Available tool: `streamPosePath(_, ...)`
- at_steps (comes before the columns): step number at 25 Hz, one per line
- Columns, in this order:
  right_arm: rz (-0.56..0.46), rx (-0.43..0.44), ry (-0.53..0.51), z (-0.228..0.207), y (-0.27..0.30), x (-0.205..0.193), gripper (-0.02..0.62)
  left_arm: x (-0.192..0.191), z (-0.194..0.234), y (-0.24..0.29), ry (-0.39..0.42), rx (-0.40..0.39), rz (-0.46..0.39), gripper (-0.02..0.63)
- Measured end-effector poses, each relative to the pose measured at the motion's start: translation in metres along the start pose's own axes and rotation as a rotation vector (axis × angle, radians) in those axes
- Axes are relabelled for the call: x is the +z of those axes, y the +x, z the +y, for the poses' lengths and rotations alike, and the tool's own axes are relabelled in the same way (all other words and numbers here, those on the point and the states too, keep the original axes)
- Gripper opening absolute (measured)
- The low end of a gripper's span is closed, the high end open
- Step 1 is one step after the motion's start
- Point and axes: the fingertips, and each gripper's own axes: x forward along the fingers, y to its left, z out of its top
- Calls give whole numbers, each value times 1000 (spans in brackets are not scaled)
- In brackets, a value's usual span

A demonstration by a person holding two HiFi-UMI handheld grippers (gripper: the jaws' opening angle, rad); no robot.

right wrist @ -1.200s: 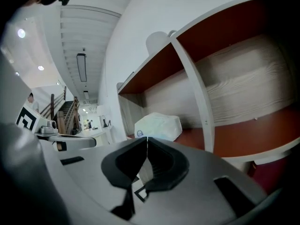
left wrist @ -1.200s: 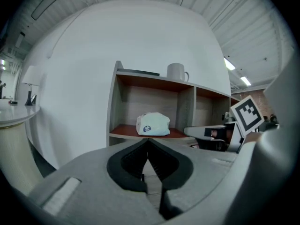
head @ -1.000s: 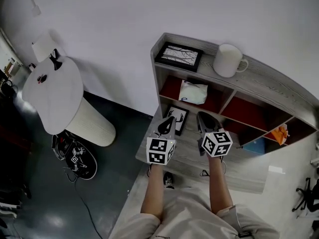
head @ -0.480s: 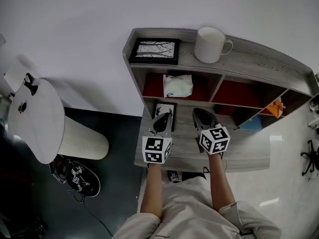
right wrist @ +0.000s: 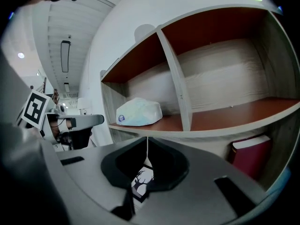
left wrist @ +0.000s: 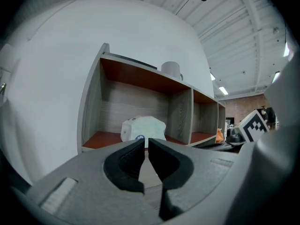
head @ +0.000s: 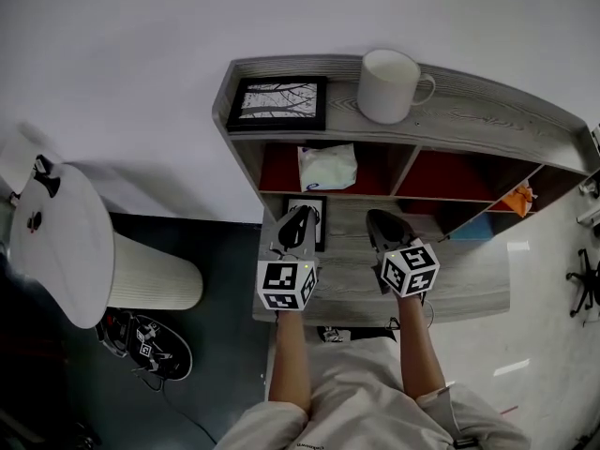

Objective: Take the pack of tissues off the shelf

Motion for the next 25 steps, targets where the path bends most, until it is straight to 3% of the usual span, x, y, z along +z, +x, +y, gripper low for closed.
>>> streamPosePath(5,17,31,15,11,14,-9,18,6,17,12,-22,31,-16,72)
streamPosePath(16,67,98,-52,36,35,-13,18,10,22,38,52,49,20,191)
streamPosePath(25,76,91,-53,32,41,-17,17,7,24,52,54,46,24,209)
